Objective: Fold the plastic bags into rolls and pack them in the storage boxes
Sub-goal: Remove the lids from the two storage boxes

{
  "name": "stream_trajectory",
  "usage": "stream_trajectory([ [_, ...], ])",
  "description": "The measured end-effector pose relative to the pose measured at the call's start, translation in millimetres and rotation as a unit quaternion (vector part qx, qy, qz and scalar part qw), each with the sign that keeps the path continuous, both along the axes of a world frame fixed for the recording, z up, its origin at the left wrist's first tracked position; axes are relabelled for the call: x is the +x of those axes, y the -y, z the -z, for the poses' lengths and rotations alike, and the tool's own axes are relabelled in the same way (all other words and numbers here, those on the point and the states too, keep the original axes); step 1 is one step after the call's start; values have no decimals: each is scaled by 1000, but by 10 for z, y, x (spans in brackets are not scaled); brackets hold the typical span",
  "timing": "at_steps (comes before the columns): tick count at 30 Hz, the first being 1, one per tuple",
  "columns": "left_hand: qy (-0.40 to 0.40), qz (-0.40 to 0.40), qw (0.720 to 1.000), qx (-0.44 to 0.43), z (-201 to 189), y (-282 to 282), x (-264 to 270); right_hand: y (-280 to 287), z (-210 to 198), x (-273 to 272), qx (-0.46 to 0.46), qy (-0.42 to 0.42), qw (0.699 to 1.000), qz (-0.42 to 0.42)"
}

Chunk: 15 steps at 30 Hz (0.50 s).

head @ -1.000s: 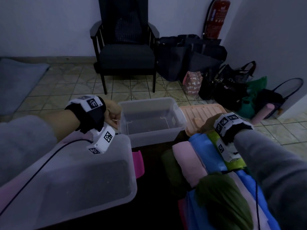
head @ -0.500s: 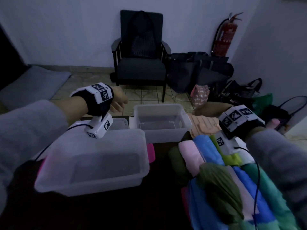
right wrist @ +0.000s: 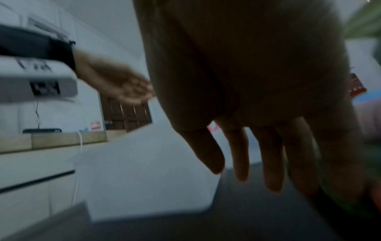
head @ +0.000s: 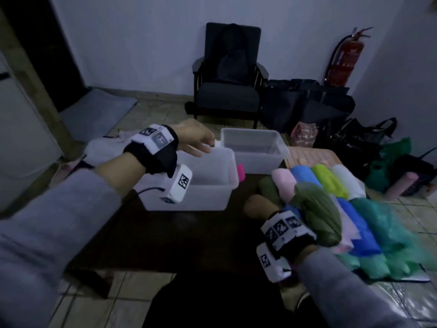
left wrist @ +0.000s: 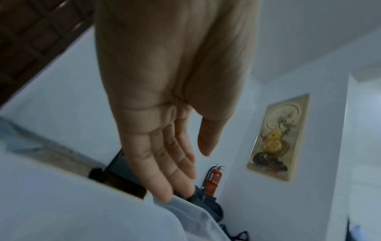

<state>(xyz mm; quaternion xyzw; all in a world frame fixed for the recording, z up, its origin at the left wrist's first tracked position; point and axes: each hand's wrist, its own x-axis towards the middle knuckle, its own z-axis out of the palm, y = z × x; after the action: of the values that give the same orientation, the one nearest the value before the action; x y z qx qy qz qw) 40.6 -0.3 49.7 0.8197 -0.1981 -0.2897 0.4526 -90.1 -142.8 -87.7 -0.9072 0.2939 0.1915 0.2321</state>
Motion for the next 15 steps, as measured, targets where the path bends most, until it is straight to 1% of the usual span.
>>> stream_trajectory([
  [2,-54,7,997,-58,126,-102,-281,-177,323,-93,1,4,1000,28],
  [3,-79,8,994,-69,212,-145,-418,-260,451,-144,-4,20,999,47],
  [4,-107,6,992,-65,322,-183,-549,-338,556,-189,-14,49,997,60],
  [6,-179,-1,983,-29,604,-236,-769,-459,711,-253,-36,114,990,69],
  [8,-242,-24,970,-4,914,-280,-928,-528,855,-273,-68,146,985,67],
  [10,-254,-95,962,-17,1184,-307,-958,-570,962,-269,-108,151,981,65],
  [12,-240,-194,949,-57,1338,-319,-891,-593,1009,-263,-132,150,978,62],
  [14,-230,-285,924,-111,1380,-315,-807,-595,1017,-261,-135,146,978,60],
  [15,-236,-324,905,-144,1368,-299,-770,-587,1015,-259,-134,144,979,58],
])
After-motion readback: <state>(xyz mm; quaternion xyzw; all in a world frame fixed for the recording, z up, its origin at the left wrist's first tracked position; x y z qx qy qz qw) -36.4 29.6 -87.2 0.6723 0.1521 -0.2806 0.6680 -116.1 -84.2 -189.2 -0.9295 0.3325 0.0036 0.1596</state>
